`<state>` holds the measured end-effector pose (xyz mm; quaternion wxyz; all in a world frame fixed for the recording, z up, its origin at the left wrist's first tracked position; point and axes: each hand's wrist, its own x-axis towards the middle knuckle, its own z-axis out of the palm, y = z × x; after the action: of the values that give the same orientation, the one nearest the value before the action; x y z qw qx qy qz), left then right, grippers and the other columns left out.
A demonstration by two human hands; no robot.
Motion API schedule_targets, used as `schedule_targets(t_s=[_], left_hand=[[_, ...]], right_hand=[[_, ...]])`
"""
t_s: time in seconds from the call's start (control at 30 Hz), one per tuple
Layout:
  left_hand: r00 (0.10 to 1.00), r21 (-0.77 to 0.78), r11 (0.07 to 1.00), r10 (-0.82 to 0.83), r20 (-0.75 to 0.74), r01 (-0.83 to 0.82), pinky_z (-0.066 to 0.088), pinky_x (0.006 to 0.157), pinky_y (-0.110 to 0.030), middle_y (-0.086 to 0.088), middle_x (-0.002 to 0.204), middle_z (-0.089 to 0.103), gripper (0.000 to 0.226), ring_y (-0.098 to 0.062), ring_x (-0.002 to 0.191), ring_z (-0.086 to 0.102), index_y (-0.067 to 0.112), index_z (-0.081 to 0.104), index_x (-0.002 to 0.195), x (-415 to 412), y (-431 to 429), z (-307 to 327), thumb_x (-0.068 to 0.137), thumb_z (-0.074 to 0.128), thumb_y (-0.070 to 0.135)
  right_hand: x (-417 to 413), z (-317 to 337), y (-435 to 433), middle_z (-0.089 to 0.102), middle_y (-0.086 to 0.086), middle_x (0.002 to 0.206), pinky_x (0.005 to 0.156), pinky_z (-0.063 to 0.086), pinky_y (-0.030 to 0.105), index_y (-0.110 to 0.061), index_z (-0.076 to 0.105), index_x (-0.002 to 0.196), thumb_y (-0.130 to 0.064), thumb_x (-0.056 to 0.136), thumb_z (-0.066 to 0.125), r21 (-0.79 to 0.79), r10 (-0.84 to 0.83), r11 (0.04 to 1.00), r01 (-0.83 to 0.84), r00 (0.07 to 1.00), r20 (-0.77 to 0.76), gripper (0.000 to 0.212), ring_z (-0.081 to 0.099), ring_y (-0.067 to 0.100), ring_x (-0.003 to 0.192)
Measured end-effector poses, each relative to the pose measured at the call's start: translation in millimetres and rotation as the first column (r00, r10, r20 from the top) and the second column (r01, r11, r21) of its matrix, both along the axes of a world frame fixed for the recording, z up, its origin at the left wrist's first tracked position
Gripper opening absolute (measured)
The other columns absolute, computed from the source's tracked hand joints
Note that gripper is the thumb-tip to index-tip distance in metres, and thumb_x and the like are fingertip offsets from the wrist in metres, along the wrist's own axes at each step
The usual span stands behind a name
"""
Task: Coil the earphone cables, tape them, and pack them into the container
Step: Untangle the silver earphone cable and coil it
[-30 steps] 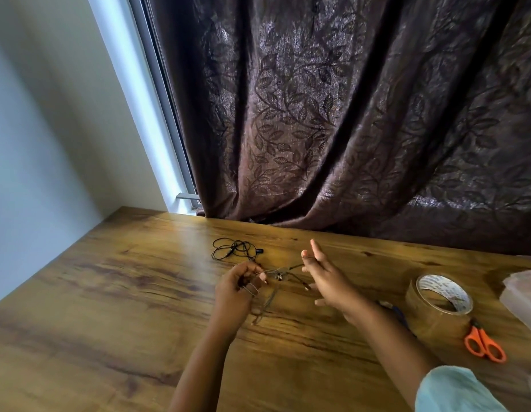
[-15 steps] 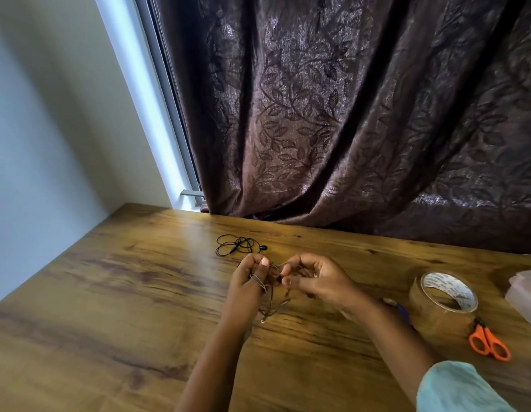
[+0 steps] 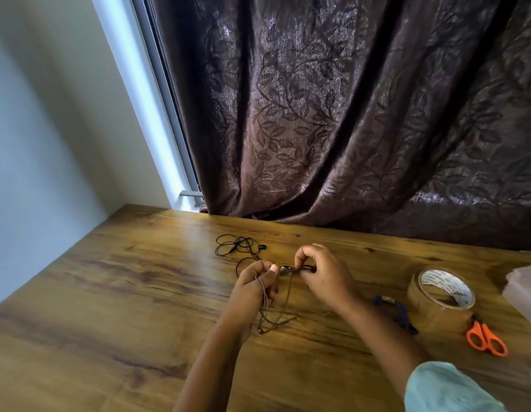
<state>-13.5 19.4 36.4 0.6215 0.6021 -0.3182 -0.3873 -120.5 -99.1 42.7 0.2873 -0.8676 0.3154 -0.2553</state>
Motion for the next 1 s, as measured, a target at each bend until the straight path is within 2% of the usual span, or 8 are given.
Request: schedule_targets(t_s=[0.13, 0.2, 0.37, 0.5, 0.67, 0.77, 0.9, 1.0], left_hand=[[0.997, 0.064, 0.998, -0.025, 0.074, 0.021, 0.035, 0.053, -0.023, 0.005, 0.058, 0.047, 0.019, -0.008, 0.051, 0.039, 0.008, 0.056, 0.089, 8, 4, 3, 0.089, 0.057, 0.027], [0.980, 0.085, 0.996, -0.054, 0.190, 0.038, 0.039, 0.055, -0.023, 0.002, 0.066, 0.054, 0.038, -0.010, 0.056, 0.046, 0.006, 0.059, 0.093, 11, 5, 4, 0.073, 0.068, 0.037], [0.976, 0.074, 0.997, -0.035, 0.217, 0.020, 0.040, 0.055, -0.020, -0.006, 0.069, 0.054, 0.033, -0.021, 0.064, 0.046, 0.004, 0.064, 0.085, 9, 5, 4, 0.076, 0.066, 0.035], [0.983, 0.041, 0.998, -0.052, 0.175, 0.045, 0.039, 0.062, -0.033, -0.020, 0.081, 0.057, 0.028, -0.025, 0.070, 0.047, 0.017, 0.071, 0.080, 8, 6, 8, 0.082, 0.057, 0.041], [0.988, 0.081, 0.993, -0.090, 0.128, 0.080, 0.038, 0.051, -0.018, 0.006, 0.054, 0.046, 0.026, -0.009, 0.053, 0.042, 0.010, 0.066, 0.082, 1, 6, 10, 0.088, 0.054, 0.032], [0.994, 0.060, 0.992, -0.107, -0.033, 0.109, 0.040, 0.050, -0.017, 0.008, 0.050, 0.048, 0.027, -0.005, 0.047, 0.045, 0.004, 0.060, 0.089, -4, 7, 13, 0.092, 0.049, 0.028], [0.990, 0.069, 0.988, -0.139, -0.005, 0.139, 0.038, 0.051, -0.017, 0.005, 0.050, 0.042, 0.028, -0.006, 0.046, 0.039, 0.000, 0.057, 0.097, -6, 5, 13, 0.097, 0.043, 0.025], [0.990, 0.069, 0.988, -0.141, 0.012, 0.140, 0.038, 0.051, -0.017, 0.004, 0.053, 0.042, 0.026, -0.007, 0.049, 0.038, 0.003, 0.061, 0.098, -6, 4, 12, 0.097, 0.044, 0.023]], right_hand=[[-3, 4, 0, 0.065, -0.004, 0.085, 0.040, 0.036, 0.015, -0.018, 0.061, 0.087, -0.012, 0.086, 0.068, 0.408, 0.070, 0.902, -0.143, 0.980, 0.189, 0.009, 0.054, 0.003, 0.054], [-6, 7, 1, 0.066, -0.002, 0.085, 0.040, 0.035, 0.015, -0.018, 0.063, 0.092, -0.014, 0.087, 0.066, 0.509, 0.087, 0.841, -0.183, 0.974, 0.208, 0.007, 0.051, 0.001, 0.050], [-7, 16, 2, 0.057, -0.005, 0.080, 0.046, 0.034, 0.015, -0.019, 0.056, 0.090, -0.018, 0.093, 0.059, 0.597, 0.180, 0.761, -0.256, 0.966, 0.186, 0.004, 0.048, 0.004, 0.059], [-10, 16, -2, 0.055, -0.006, 0.077, 0.052, 0.039, 0.020, -0.021, 0.054, 0.084, -0.017, 0.090, 0.064, 0.592, 0.167, 0.768, -0.245, 0.969, 0.185, 0.012, 0.049, 0.008, 0.065], [-8, 9, -3, 0.068, -0.007, 0.095, 0.074, 0.048, 0.035, -0.022, 0.061, 0.081, -0.004, 0.086, 0.064, 0.621, 0.095, 0.741, -0.256, 0.955, 0.280, 0.019, 0.062, 0.015, 0.091], [-4, 5, 2, 0.064, -0.010, 0.110, 0.090, 0.051, 0.031, -0.022, 0.063, 0.106, -0.010, 0.090, 0.062, 0.687, -0.002, 0.679, -0.260, 0.934, 0.356, 0.020, 0.060, 0.010, 0.106], [1, 1, 5, 0.062, -0.005, 0.108, 0.070, 0.049, 0.018, -0.022, 0.058, 0.106, -0.015, 0.088, 0.065, 0.608, -0.099, 0.772, -0.187, 0.909, 0.405, 0.020, 0.062, 0.005, 0.094], [2, -3, 3, 0.064, 0.000, 0.094, 0.062, 0.047, 0.024, -0.022, 0.060, 0.093, -0.014, 0.086, 0.068, 0.554, -0.102, 0.817, -0.160, 0.905, 0.413, 0.013, 0.060, 0.010, 0.082]])
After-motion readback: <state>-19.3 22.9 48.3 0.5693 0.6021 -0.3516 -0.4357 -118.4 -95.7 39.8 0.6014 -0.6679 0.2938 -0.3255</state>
